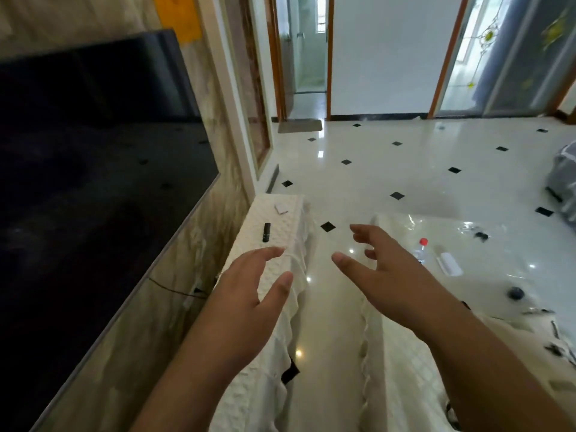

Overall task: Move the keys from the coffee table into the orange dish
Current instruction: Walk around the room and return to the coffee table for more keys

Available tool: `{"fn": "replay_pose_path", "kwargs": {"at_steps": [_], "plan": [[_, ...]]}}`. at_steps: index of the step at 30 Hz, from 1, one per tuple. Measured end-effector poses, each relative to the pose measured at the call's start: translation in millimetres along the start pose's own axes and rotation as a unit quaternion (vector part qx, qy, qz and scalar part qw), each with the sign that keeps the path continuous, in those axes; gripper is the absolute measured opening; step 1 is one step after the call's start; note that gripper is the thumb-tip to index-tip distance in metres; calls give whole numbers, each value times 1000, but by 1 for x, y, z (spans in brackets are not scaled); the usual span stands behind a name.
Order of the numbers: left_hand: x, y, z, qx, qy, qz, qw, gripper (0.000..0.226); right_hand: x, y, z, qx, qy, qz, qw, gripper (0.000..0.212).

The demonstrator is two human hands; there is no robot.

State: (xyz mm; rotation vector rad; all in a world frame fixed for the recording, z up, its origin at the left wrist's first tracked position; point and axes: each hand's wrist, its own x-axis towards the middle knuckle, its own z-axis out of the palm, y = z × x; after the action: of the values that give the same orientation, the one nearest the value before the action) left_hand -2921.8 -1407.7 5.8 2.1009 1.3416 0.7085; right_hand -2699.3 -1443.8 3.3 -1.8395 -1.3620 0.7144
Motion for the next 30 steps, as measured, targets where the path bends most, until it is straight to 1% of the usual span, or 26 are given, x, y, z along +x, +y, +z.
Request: {"fn": "replay_pose_path", "kwargs": {"at_steps": [4, 11, 15, 20, 25, 27, 30], "plan": [[44, 3, 25, -33, -41, 20, 998, 42, 19, 25, -17, -20, 38, 42, 998, 72], [127, -12, 50, -35, -91, 67, 993, 44, 73, 39, -25, -53, 100, 101, 989, 72], [183, -33, 43, -29, -105, 66, 992, 47, 118, 30, -14, -58, 111, 108, 986, 72], [248, -61, 32, -33, -102, 88, 990, 47, 181, 15, 8, -71, 126, 122, 982, 71], [284, -83, 29, -36, -123, 92, 987, 46, 207, 14, 27, -80, 125, 128, 981, 70], [295, -85, 27, -42, -134, 90, 986, 47, 214, 12, 25, -85, 132, 138, 978, 66], [309, -89, 25, -53, -140, 93, 984, 47, 228, 7, 17, -88, 146, 149, 974, 67]]}}
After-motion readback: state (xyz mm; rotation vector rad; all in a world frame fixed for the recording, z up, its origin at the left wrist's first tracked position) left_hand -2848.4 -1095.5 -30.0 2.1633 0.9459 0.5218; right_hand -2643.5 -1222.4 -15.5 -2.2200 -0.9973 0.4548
